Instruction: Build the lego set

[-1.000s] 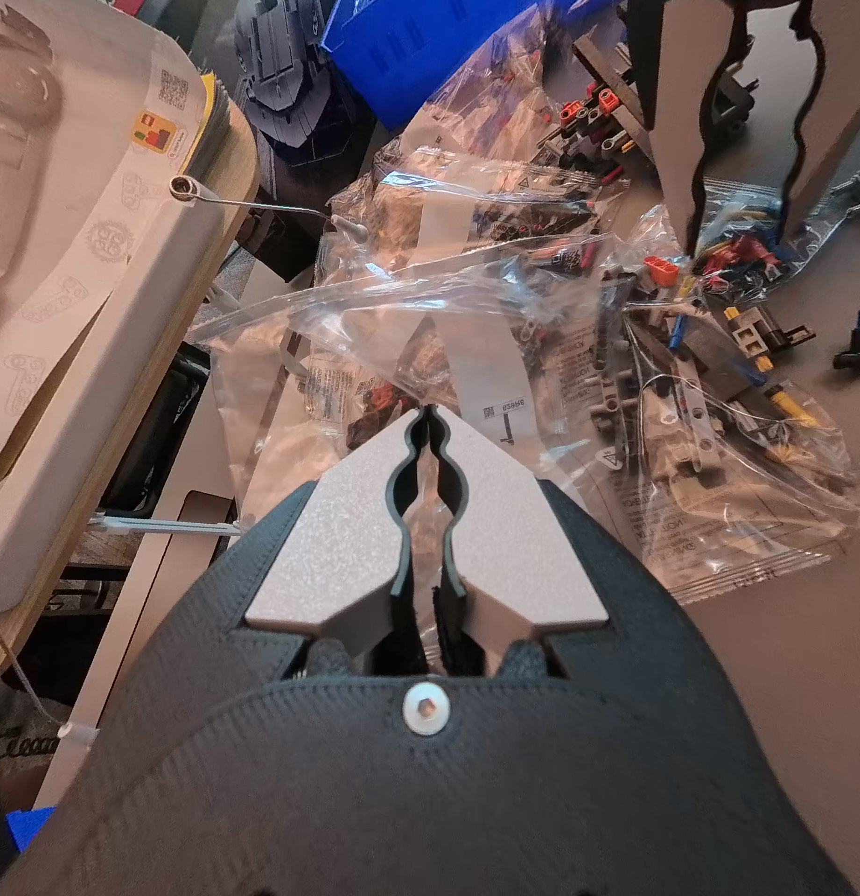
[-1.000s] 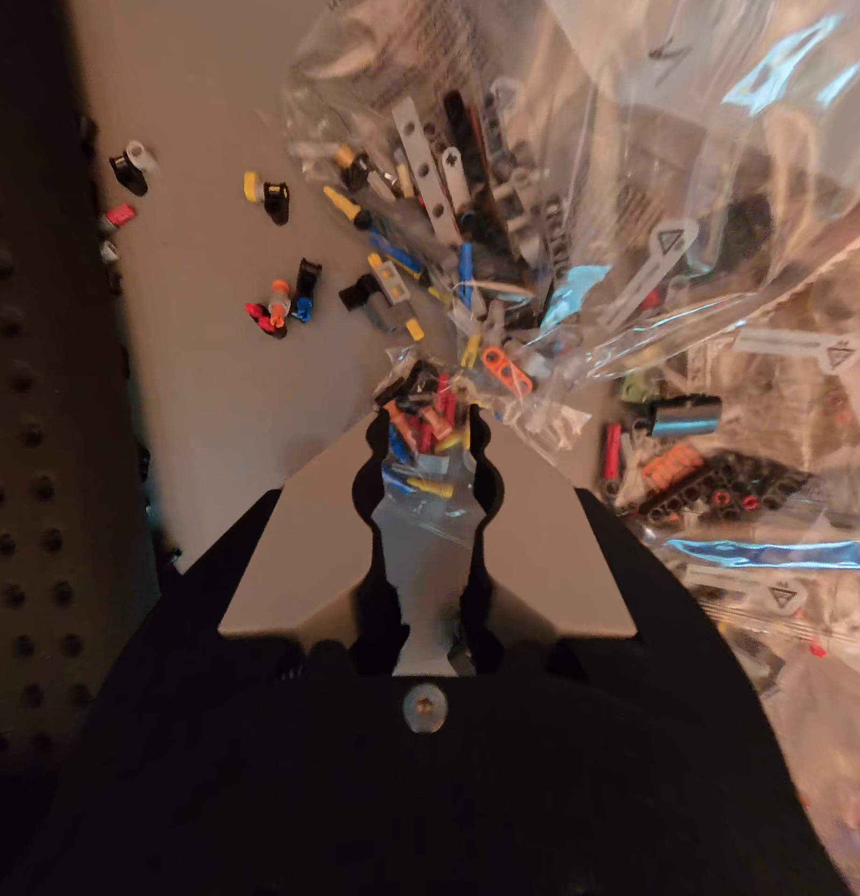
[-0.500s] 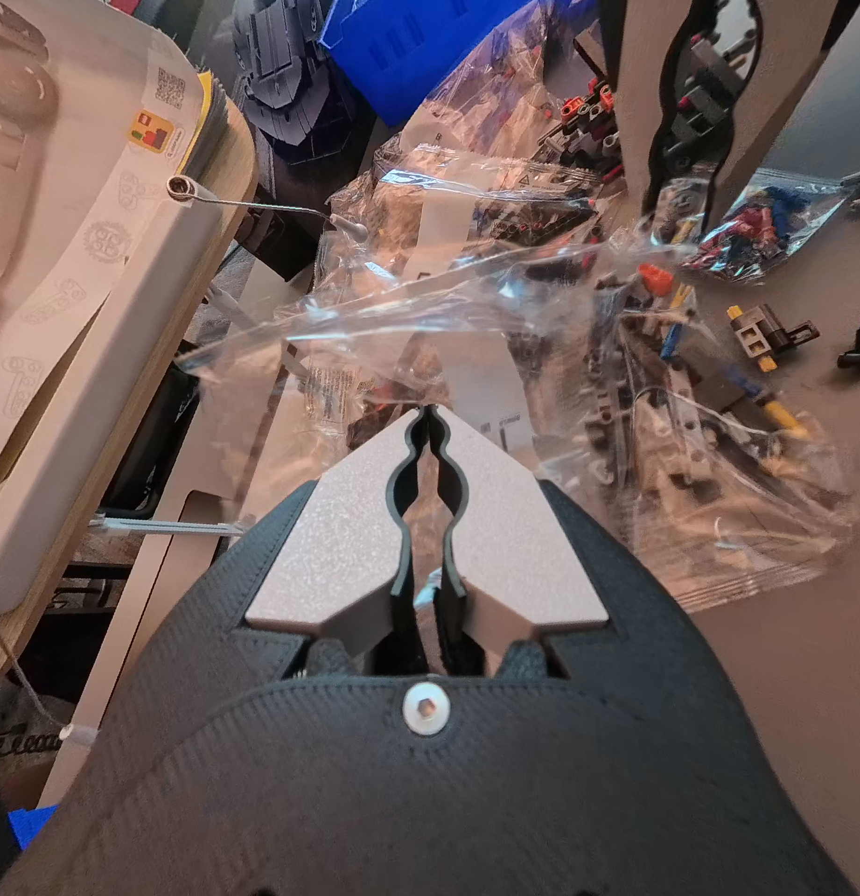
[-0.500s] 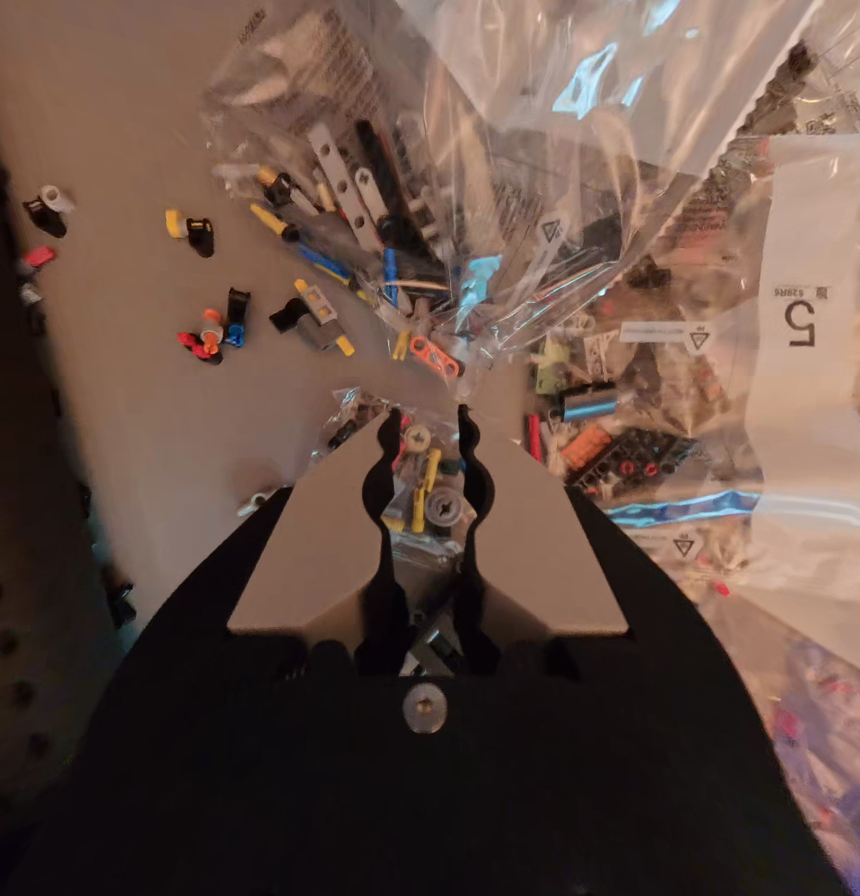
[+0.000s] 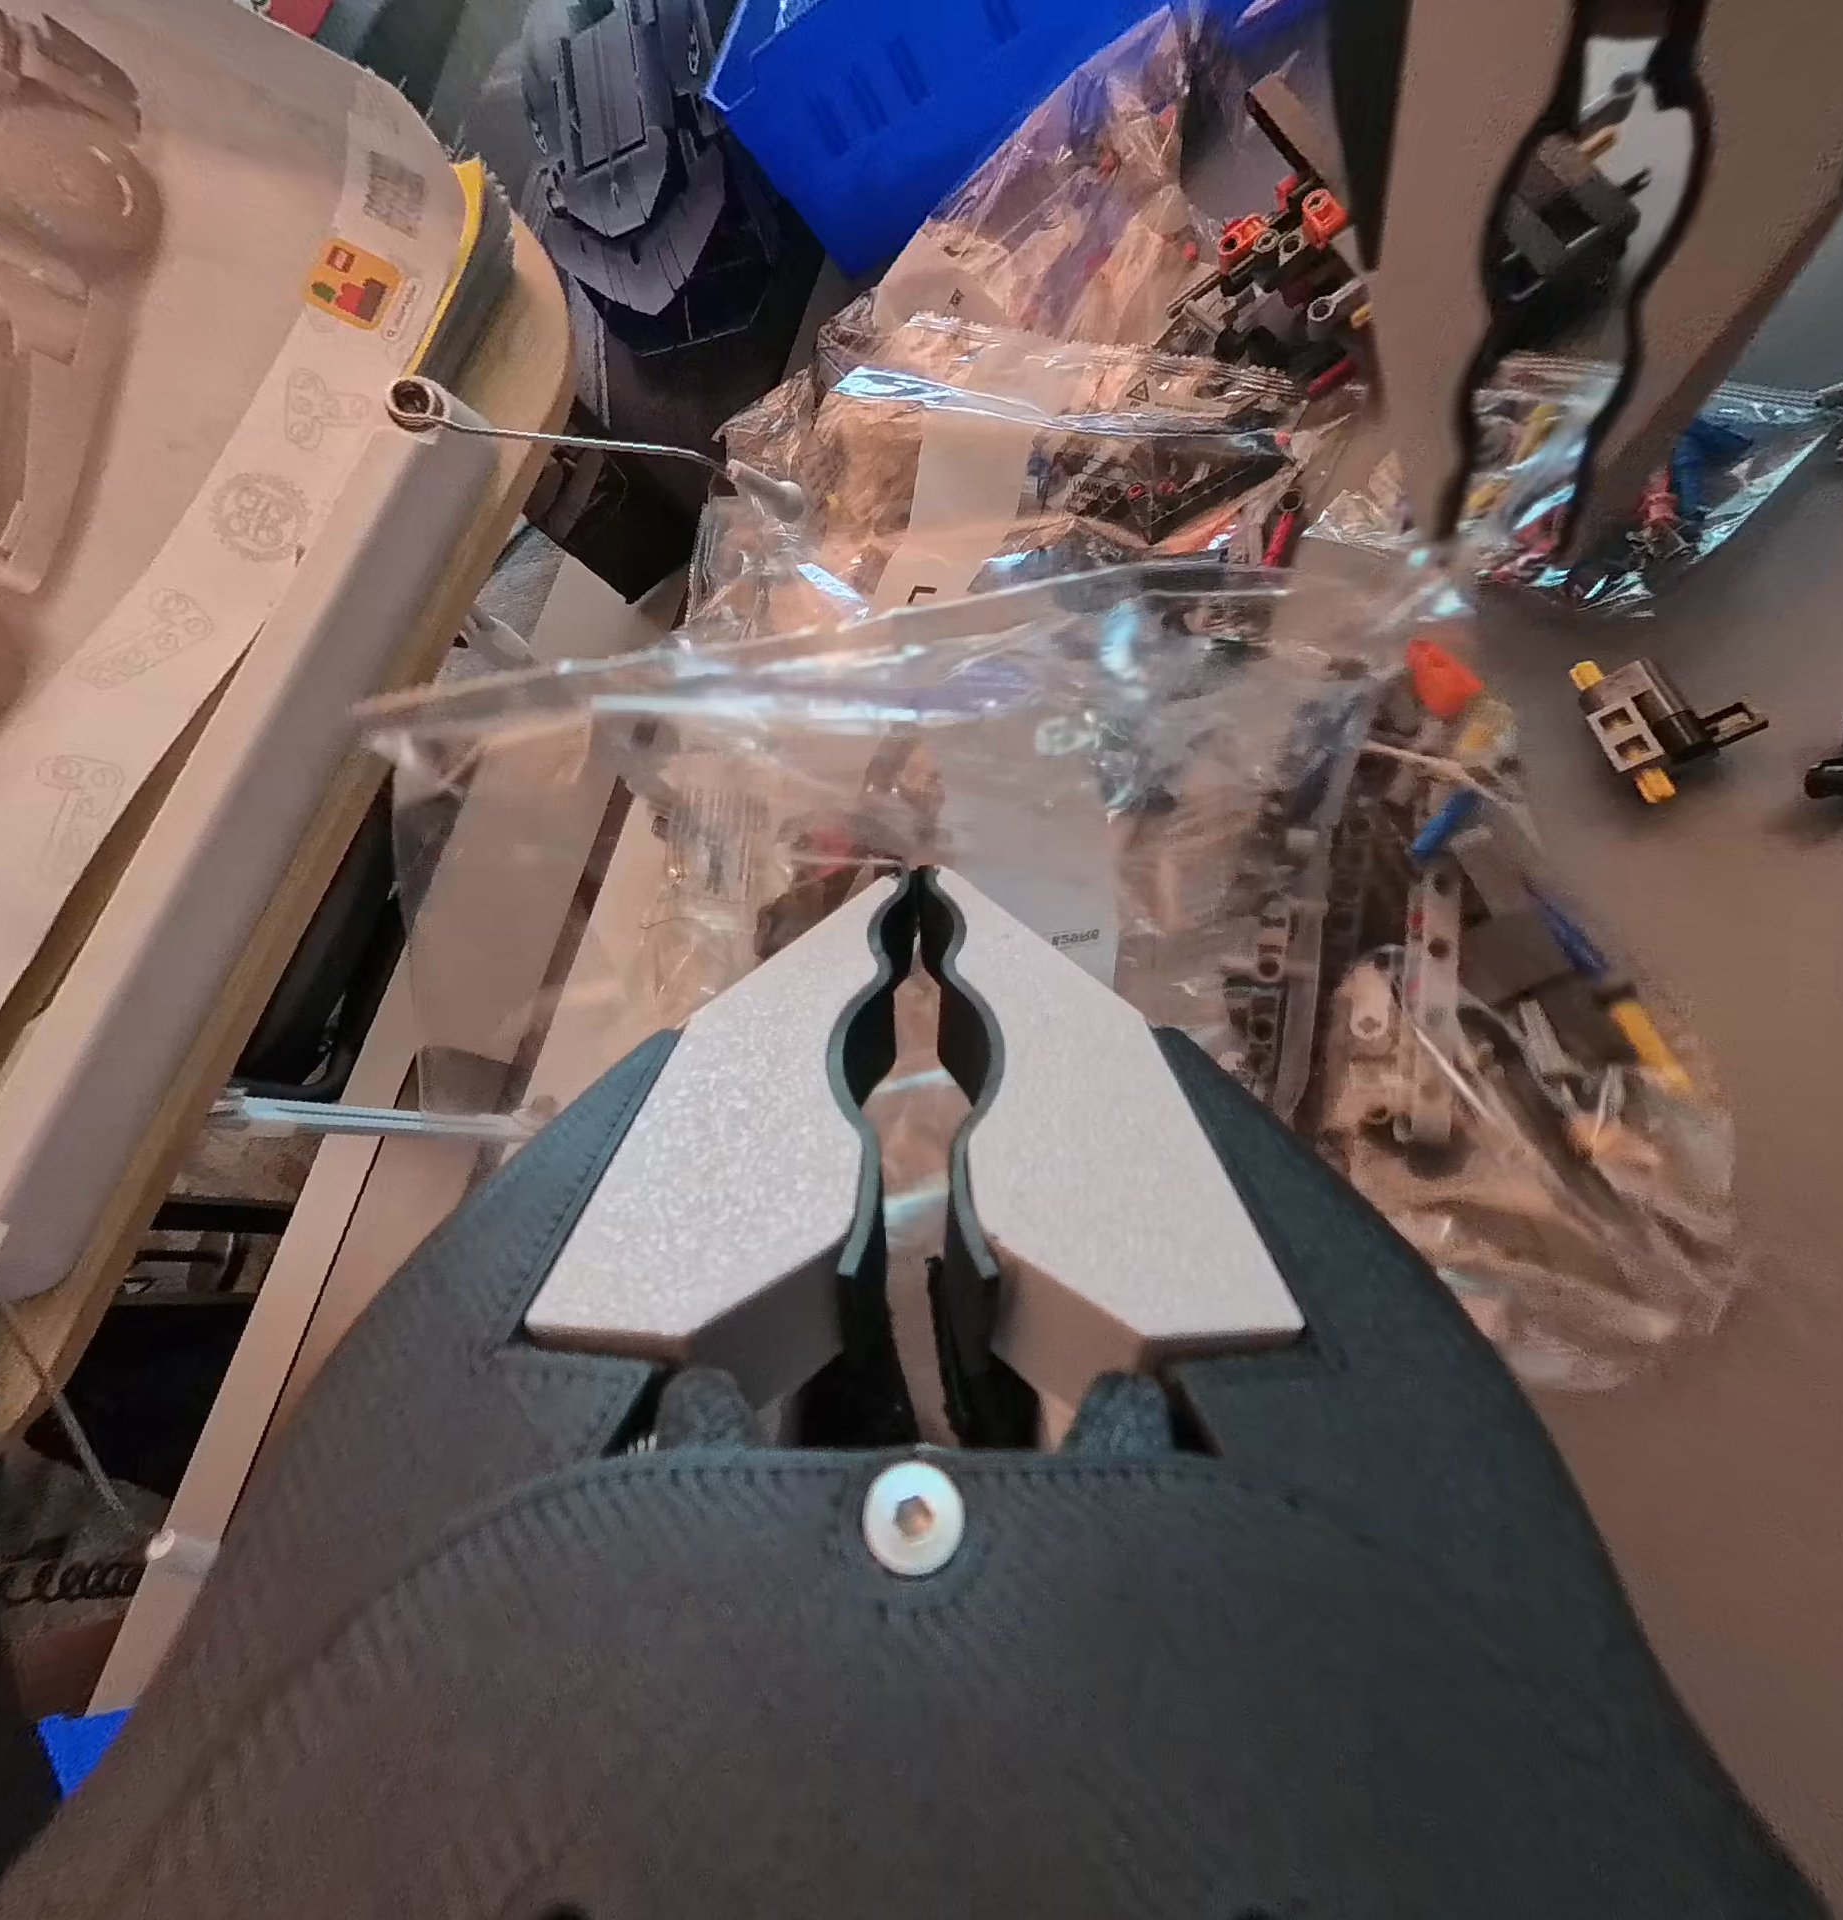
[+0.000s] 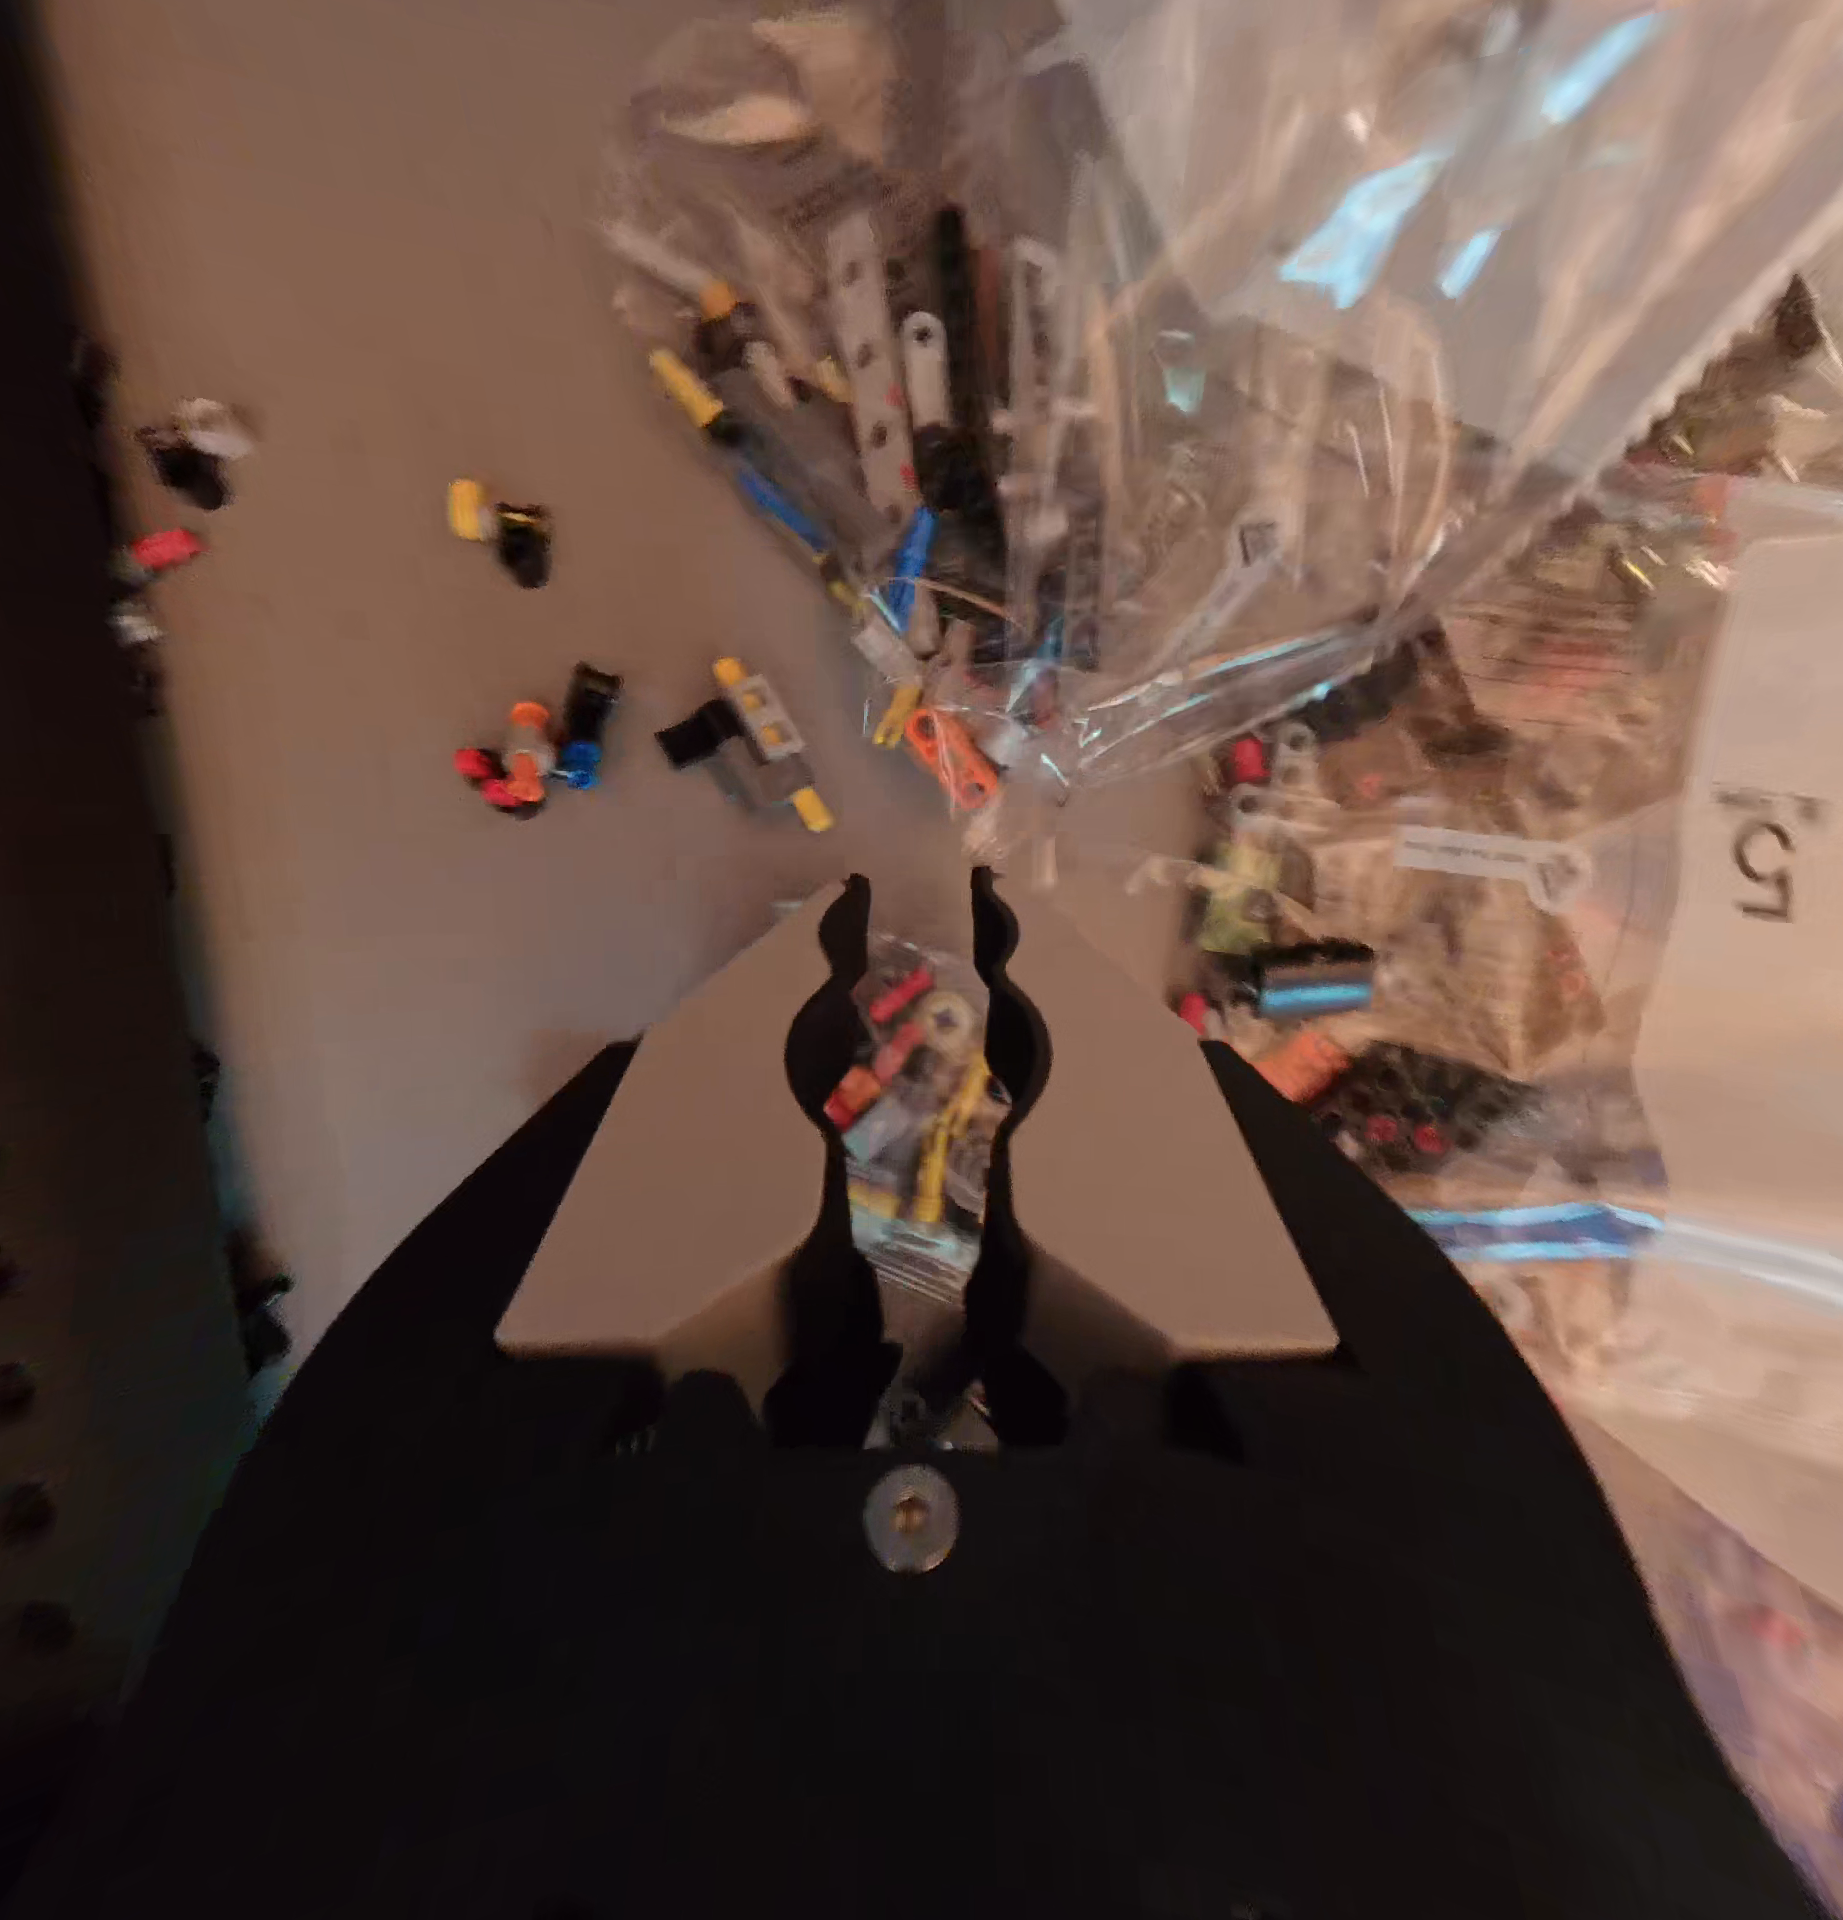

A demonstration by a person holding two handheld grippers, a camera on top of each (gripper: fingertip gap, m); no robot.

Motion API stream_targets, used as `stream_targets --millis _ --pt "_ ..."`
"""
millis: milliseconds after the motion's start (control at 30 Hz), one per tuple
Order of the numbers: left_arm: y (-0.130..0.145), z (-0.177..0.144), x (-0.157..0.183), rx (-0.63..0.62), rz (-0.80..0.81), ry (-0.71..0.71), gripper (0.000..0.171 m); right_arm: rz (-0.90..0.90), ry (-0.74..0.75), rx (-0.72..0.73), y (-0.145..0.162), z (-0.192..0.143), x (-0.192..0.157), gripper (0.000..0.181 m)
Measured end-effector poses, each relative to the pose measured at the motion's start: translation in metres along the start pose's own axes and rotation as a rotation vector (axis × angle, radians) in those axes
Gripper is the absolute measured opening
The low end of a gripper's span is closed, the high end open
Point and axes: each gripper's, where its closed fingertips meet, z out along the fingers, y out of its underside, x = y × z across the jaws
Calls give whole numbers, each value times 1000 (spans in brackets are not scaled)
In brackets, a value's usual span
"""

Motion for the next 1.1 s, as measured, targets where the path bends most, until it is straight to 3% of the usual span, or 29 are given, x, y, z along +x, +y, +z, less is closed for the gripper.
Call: stream_targets --millis 167,300,533,667,767,900,1000,1100 --pt "1 -1 -2 -2 -7 -7 0 117 89 65 8 -22 33 18" --pt "2 0 -2 -10 -6 -6 0 138 207 -18 28 -22 63 23" --pt "1 0 -1 -8 -6 -4 0 160 147 -131 48 4 64 17" --pt "2 0 -1 -10 -7 -3 0 175 130 -125 49 2 65 0" --pt "3 0 -2 -10 -10 -3 0 186 119 -134 52 -5 62 0" --pt "3 0 -1 -14 -7 -2 0 197 151 19 23 -17 70 0" --pt "3 0 -1 -13 -8 -2 0 221 170 -31 27 -6 77 22" --pt "3 1 0 -16 -6 -1 0 234 149 -98 36 10 76 29"
